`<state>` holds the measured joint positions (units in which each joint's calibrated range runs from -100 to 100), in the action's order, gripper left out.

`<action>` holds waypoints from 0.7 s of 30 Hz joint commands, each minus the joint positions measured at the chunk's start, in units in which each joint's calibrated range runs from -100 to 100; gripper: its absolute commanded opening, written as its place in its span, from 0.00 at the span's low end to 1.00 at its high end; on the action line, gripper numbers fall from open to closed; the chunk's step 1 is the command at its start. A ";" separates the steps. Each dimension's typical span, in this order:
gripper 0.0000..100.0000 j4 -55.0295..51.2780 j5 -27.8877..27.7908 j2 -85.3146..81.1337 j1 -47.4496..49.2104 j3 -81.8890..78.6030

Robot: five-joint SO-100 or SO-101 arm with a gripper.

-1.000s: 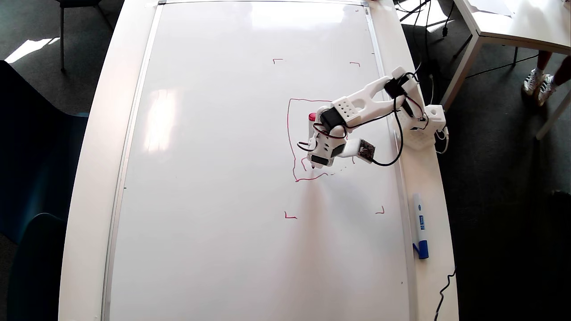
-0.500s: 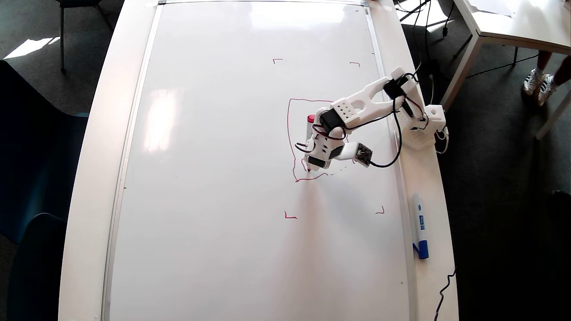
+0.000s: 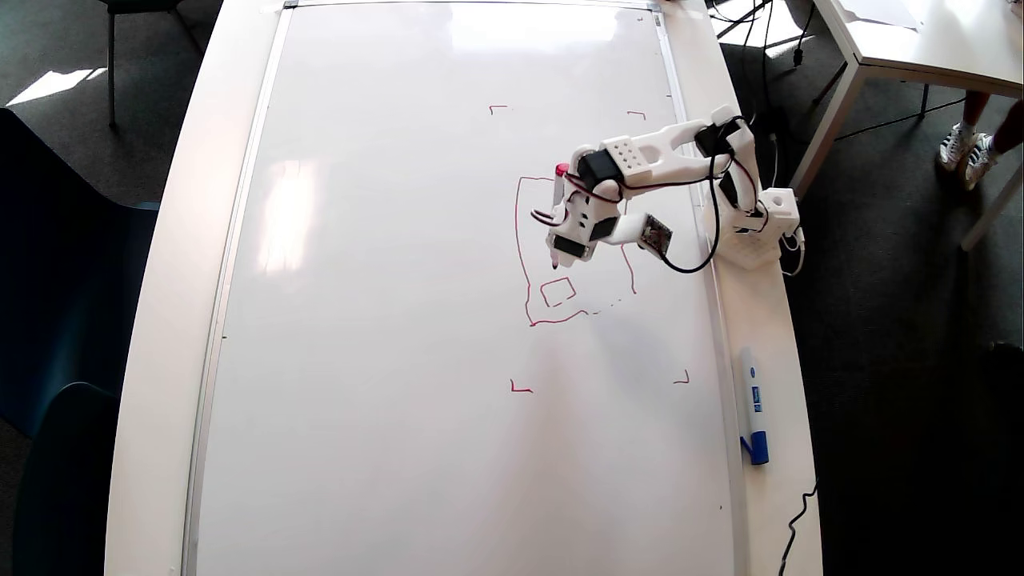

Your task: Draw on a whiteboard a robot head using a pen attached to the gripper

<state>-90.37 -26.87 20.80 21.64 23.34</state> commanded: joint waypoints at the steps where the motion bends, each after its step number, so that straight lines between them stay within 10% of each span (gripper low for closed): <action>1: 0.01 -0.85 -2.30 -6.16 -6.06 -3.87; 21: 0.01 4.01 -4.34 1.30 -13.36 -6.87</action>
<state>-86.57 -31.10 21.90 8.90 16.31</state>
